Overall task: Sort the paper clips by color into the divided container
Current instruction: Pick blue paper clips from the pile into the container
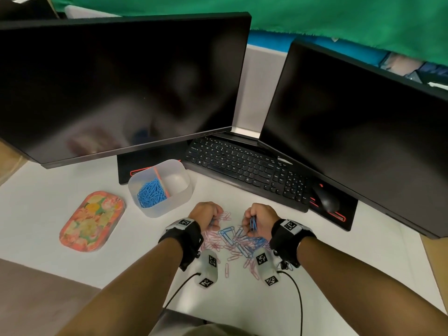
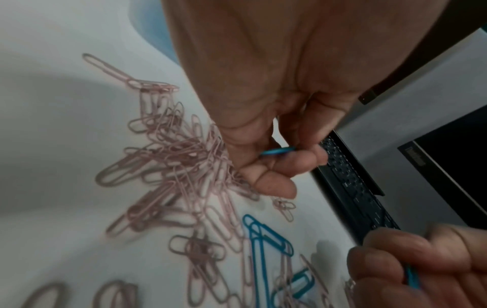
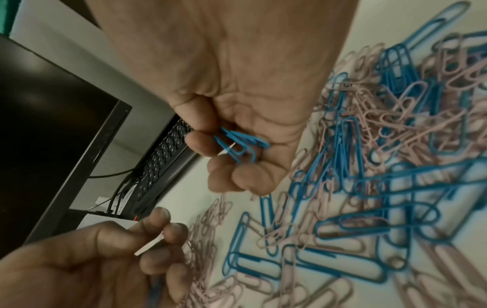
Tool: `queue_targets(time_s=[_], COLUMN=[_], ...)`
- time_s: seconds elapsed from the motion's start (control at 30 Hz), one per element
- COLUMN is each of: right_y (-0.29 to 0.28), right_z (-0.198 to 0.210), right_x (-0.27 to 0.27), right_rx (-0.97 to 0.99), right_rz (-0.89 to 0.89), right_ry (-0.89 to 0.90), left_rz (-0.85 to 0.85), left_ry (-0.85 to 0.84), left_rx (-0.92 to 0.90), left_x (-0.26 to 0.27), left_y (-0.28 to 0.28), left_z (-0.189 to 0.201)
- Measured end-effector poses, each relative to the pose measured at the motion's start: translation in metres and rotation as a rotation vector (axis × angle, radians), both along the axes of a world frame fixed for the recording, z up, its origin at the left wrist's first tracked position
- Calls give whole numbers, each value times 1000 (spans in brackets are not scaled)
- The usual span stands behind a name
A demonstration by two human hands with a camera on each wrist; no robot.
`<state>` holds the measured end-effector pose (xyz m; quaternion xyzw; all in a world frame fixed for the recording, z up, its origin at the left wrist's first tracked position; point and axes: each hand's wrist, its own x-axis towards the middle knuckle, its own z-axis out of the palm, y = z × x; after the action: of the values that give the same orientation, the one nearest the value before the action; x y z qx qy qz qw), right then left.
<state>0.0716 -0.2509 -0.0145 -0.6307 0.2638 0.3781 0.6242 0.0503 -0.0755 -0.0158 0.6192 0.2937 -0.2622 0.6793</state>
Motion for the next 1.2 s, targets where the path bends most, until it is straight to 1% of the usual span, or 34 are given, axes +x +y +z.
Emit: queue_targets(time_s=[0.07, 0.13, 0.2, 0.27, 0.33, 0.37, 0.43, 0.57, 0.63, 0.73, 0.77, 0.83, 0.9, 0.97, 1.0, 1.03, 1.1, 1.2], right_y=[-1, -2, -1, 0, 1, 1, 1, 2, 3, 13, 19, 38, 62, 90, 105, 119, 147, 179], right_z=[1, 0, -1, -2, -1, 0, 1, 5, 7, 14, 17, 26, 39, 53, 60, 66, 76, 91], right_x=[0, 0, 0, -2, -5, -7, -8, -7, -5, 3, 7, 13, 19, 22, 23, 24, 26, 27], right_rx=[-6, -70, -184, -338, -453, -485, -512, -508, -488, -454, -407, -260, -118, -5, 29, 51, 83, 108], right_rz=[50, 146, 293, 463, 593, 628, 659, 653, 600, 477, 429, 326, 267, 267, 285, 308, 357, 404], right_ry=[16, -19, -130, -290, -426, -464, -497, -484, -458, -392, -343, -233, -163, -145, -144, -146, -146, -148], left_rz=[-94, -289, -508, -683, -845, -901, -950, -963, -861, -563, -430, -106, 177, 359, 429, 481, 531, 618], left_ry=[-8, -93, -215, -289, -337, -348, -341, -318, -309, -281, -254, -165, -113, -108, -109, -109, -110, -111], left_rx=[74, 296, 554, 711, 845, 896, 958, 989, 926, 721, 613, 320, 54, -120, -176, -202, -183, -48], left_x=[2, 1, -1, -4, -7, -7, -7, -8, -9, -11, -11, -12, -14, -17, -17, -17, -15, -8], left_y=[-3, -7, -12, -15, -18, -19, -21, -21, -18, -7, -1, 13, 30, 51, 63, 74, 95, 118], left_z=[-4, -7, -8, -10, -11, -11, -13, -16, -14, -6, -3, 10, 27, 45, 52, 58, 66, 74])
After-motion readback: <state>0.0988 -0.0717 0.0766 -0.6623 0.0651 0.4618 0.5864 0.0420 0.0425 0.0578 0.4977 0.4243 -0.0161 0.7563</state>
